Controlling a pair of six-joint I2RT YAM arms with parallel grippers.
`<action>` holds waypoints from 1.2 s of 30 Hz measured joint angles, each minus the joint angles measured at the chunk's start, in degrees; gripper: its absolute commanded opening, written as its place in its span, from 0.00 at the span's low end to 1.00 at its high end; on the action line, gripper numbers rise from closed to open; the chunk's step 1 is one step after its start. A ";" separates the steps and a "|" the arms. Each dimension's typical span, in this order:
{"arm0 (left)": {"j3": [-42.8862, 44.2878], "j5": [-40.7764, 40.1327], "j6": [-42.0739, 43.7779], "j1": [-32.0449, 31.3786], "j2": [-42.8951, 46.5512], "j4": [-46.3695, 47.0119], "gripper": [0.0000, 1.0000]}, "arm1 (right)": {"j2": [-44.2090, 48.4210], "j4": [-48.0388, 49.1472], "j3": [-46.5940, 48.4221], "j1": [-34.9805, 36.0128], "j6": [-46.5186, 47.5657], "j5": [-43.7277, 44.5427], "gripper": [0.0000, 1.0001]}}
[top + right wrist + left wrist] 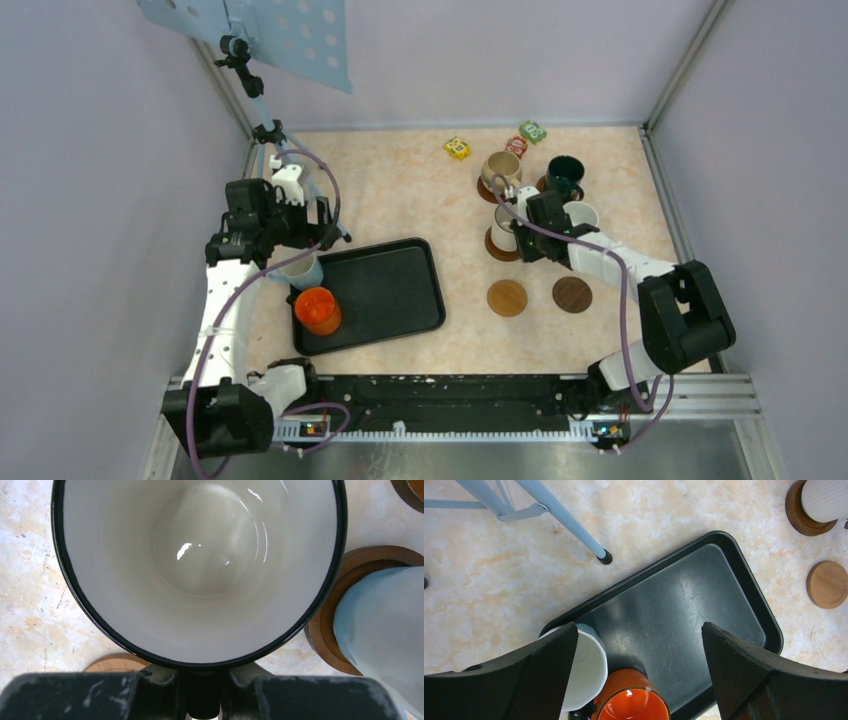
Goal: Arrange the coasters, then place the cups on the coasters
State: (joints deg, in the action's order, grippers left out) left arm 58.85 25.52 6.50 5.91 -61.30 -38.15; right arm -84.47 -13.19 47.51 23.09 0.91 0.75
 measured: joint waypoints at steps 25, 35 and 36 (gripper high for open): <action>2.91 -2.40 8.72 0.02 -0.48 -8.44 0.99 | -0.55 -3.17 3.30 0.02 0.66 -2.47 0.67; 4.04 -7.02 16.50 1.92 -2.21 -16.15 0.99 | 1.27 -9.49 11.19 0.00 4.07 -7.10 0.73; 4.04 -7.39 17.31 2.29 -2.21 -16.55 0.99 | 1.44 -9.88 11.41 0.00 4.11 -7.54 0.73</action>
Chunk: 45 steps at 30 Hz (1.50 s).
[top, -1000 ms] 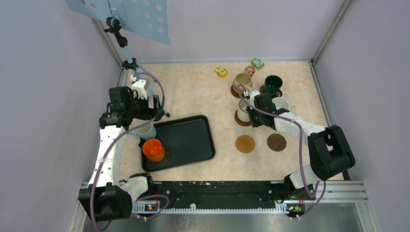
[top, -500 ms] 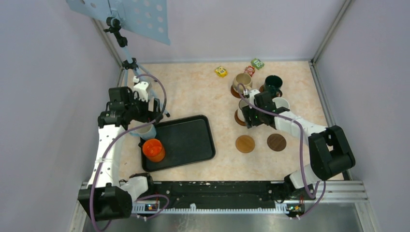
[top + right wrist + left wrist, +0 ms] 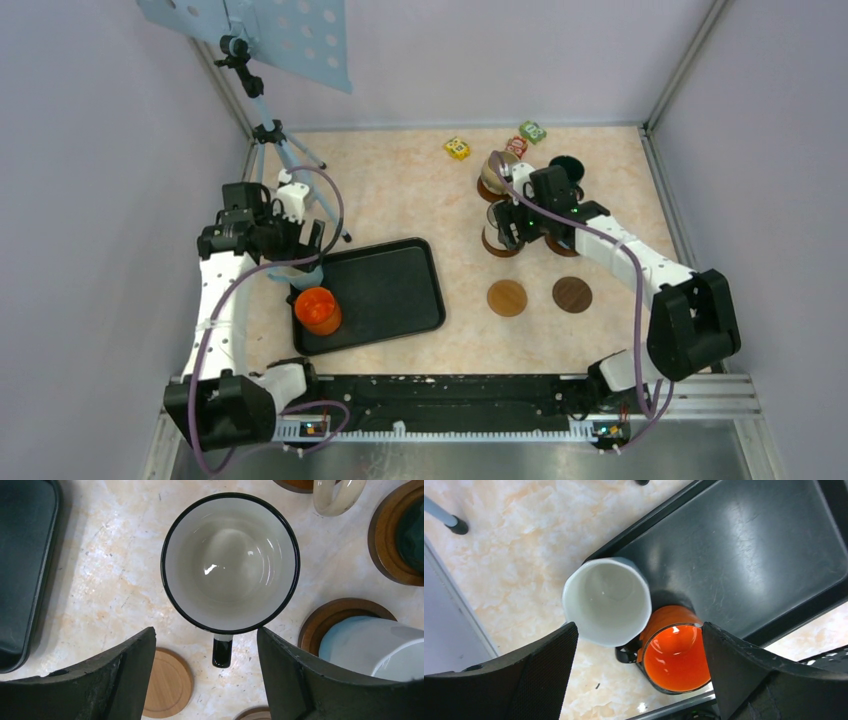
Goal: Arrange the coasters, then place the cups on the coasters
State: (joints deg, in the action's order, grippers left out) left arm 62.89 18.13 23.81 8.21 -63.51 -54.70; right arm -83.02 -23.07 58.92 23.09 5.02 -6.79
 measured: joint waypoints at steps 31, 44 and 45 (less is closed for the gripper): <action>-3.82 -5.35 9.07 3.32 -8.87 0.48 0.99 | 1.49 -4.50 0.15 0.00 5.40 0.35 0.71; -5.29 -5.53 10.03 3.34 -9.27 1.07 0.99 | -1.11 -4.44 0.15 -0.02 8.55 5.25 0.68; -5.29 -5.46 10.23 3.34 -9.42 1.07 0.99 | -1.11 -4.39 0.15 -0.02 8.79 5.70 0.68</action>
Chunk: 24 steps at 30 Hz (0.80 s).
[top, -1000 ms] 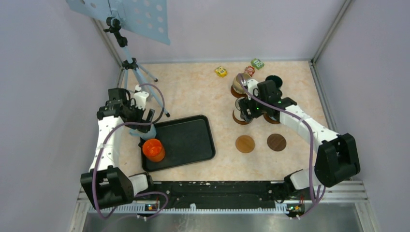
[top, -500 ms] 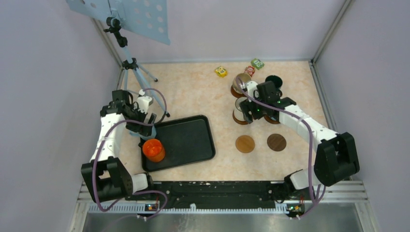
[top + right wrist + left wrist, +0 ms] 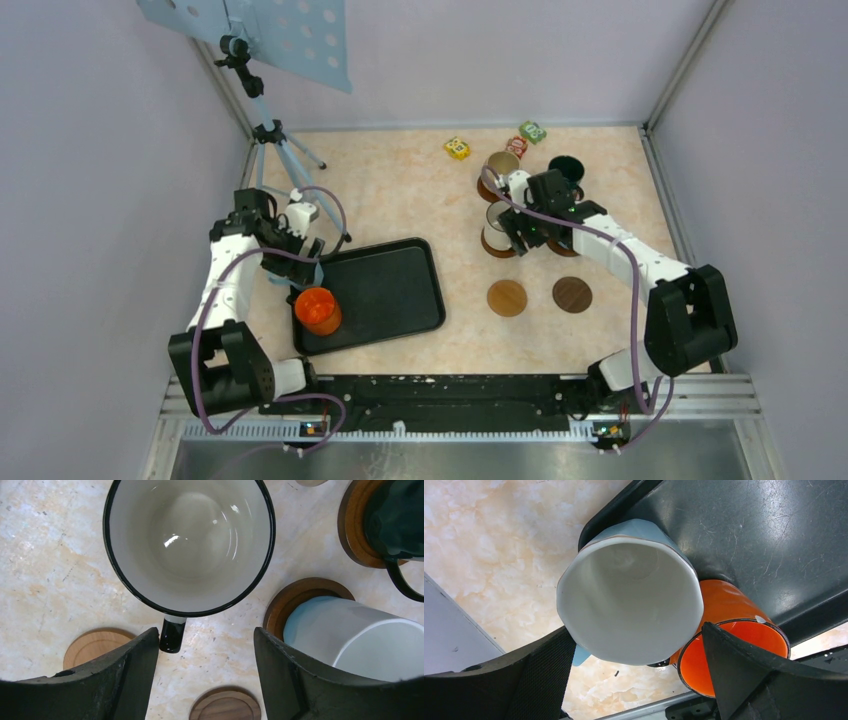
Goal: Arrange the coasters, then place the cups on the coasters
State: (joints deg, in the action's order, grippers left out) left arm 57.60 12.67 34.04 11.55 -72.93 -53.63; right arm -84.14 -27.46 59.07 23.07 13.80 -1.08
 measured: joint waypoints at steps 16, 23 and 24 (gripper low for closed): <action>-0.02 4.66 1.01 0.04 -3.87 0.00 0.94 | 1.18 -1.51 1.77 -0.46 1.07 -3.37 0.71; 0.02 7.54 0.39 -0.46 -4.61 0.20 0.90 | 3.10 -2.60 4.92 -0.48 0.90 -6.86 0.71; 0.02 7.63 0.15 -0.76 -4.63 0.28 0.89 | 3.23 -2.64 5.27 -0.48 0.70 -7.23 0.71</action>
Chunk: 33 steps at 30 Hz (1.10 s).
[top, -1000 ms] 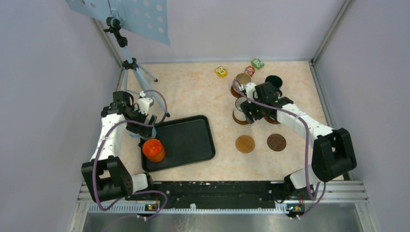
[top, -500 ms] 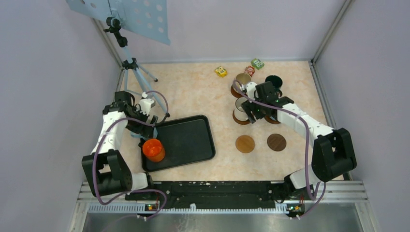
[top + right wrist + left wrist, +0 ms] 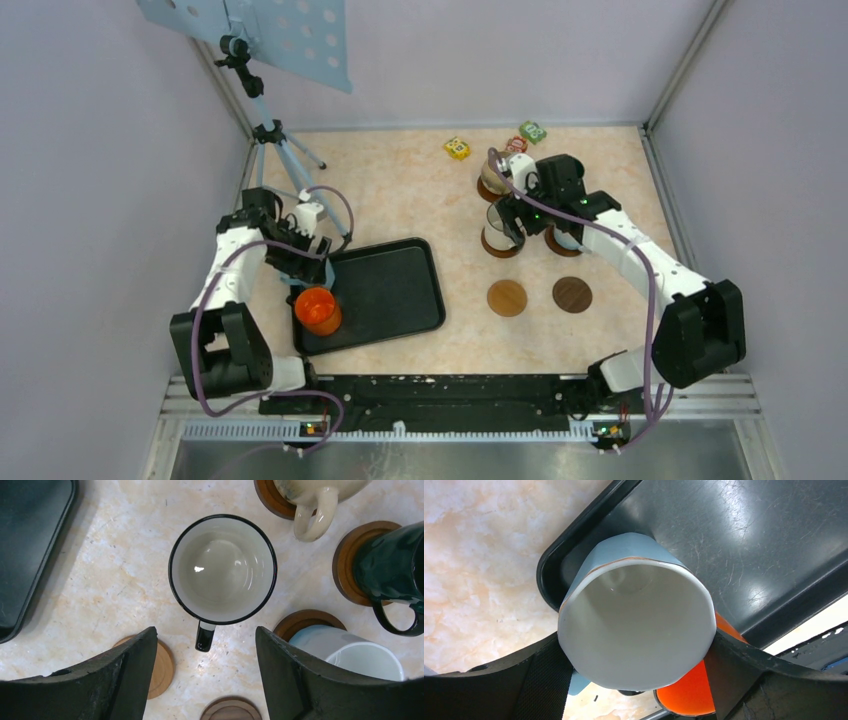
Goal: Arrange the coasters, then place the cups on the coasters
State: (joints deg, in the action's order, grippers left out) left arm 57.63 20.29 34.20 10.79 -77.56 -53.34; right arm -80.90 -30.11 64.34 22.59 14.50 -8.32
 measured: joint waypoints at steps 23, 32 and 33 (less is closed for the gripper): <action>3.10 -2.73 -12.79 -24.52 -5.27 8.24 0.95 | 0.37 -1.27 0.63 0.00 -0.70 -1.46 0.71; 2.99 -3.02 -13.79 -27.41 -7.39 7.10 0.99 | 0.59 -1.29 0.63 0.00 -0.70 -1.46 0.72; 2.99 -2.99 -13.81 -27.45 -7.34 6.58 0.99 | 0.59 -1.31 0.63 0.00 -0.70 -1.46 0.72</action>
State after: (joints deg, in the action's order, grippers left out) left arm 60.62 17.30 20.38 -16.67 -84.90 -46.76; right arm -80.31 -31.42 64.97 22.59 13.80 -9.78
